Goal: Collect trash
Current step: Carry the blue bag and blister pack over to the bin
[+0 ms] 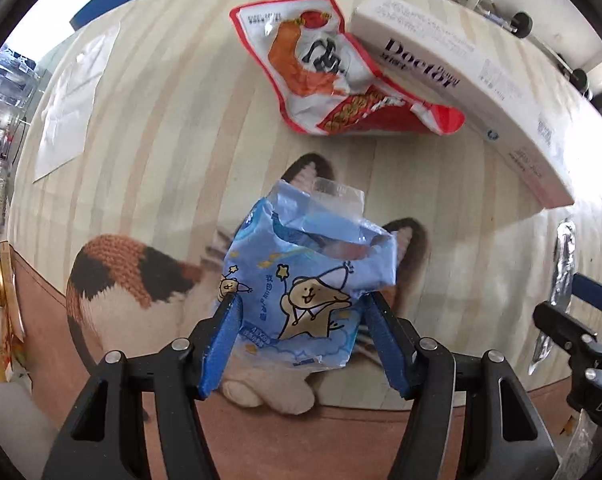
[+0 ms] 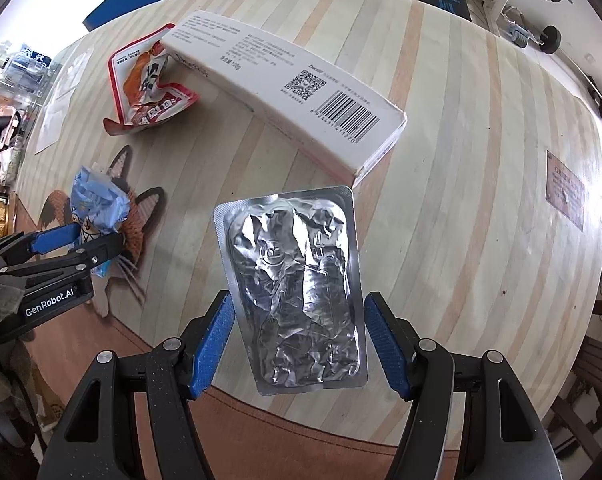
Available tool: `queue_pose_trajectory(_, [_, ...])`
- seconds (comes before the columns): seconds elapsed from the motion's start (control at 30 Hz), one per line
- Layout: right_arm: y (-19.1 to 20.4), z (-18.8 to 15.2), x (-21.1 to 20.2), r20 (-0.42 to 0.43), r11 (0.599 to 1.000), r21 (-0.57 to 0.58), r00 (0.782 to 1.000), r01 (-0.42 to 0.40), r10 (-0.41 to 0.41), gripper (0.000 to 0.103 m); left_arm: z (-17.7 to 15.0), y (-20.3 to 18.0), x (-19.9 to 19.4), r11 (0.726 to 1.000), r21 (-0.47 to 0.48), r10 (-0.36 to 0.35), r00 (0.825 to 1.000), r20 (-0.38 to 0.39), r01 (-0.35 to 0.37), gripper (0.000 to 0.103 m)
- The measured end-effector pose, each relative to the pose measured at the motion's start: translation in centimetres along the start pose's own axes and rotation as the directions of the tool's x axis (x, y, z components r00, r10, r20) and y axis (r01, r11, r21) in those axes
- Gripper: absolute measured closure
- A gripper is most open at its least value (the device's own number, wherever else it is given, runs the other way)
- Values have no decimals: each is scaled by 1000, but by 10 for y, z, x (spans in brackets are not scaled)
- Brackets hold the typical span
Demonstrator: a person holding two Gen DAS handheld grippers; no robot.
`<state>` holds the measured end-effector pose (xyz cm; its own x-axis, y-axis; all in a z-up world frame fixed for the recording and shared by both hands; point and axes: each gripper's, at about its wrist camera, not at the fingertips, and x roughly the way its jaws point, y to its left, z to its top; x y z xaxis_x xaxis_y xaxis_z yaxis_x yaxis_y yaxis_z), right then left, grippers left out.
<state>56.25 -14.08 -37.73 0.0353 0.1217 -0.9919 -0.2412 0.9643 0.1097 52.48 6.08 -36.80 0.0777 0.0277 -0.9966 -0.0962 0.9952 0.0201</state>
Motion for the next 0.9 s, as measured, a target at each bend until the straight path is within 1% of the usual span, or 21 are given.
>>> queue_pose_trajectory(0.07, [1,0,2,0,1000,-3,1000,5,-5,34,-2,0,-4,1000,-9,-17,1000,19,18,44])
queue_pose_trajectory(0.1, [1,-1,2,1,1000,-3,1000,4,-4,34,-5,0,-8,999,-16,-33,999,34,34,59])
queue_pose_trajectory(0.13, [0,-2,2,3,1000,1,1000,4,-4,34,-7,-1,-9,999,-20,-36,999,36,37,71])
queue_pose_trajectory(0.3, [5,-8,-2,19,1000,-10,1000,3,-3,34,-25,6,-24,994,-67,-83,994,66,87,87])
queue_pose_trajectory(0.37, [5,-11,-5,25,1000,-8,1000,-2,2,34,-33,10,-31,989,-92,-109,991,83,116,89])
queue_pose_trajectory(0.5, [5,-16,-12,42,1000,-10,999,-9,9,34,-52,19,-48,981,-145,-114,985,127,132,92])
queue_pose_trajectory(0.67, [6,-25,-22,53,999,-22,998,-27,28,34,-93,30,-77,966,-221,-93,976,195,136,92])
queue_pose_trajectory(0.77, [13,-35,-33,62,998,-49,997,-33,36,34,-113,37,-90,948,-286,-74,970,232,141,92])
queue_pose_trajectory(0.87, [23,-48,-44,68,996,-82,996,-44,50,34,-143,50,-105,925,-352,-49,964,262,143,92])
queue_pose_trajectory(0.9, [28,-54,-48,69,994,-96,996,-49,55,35,-157,53,-109,914,-378,-43,962,271,148,92])
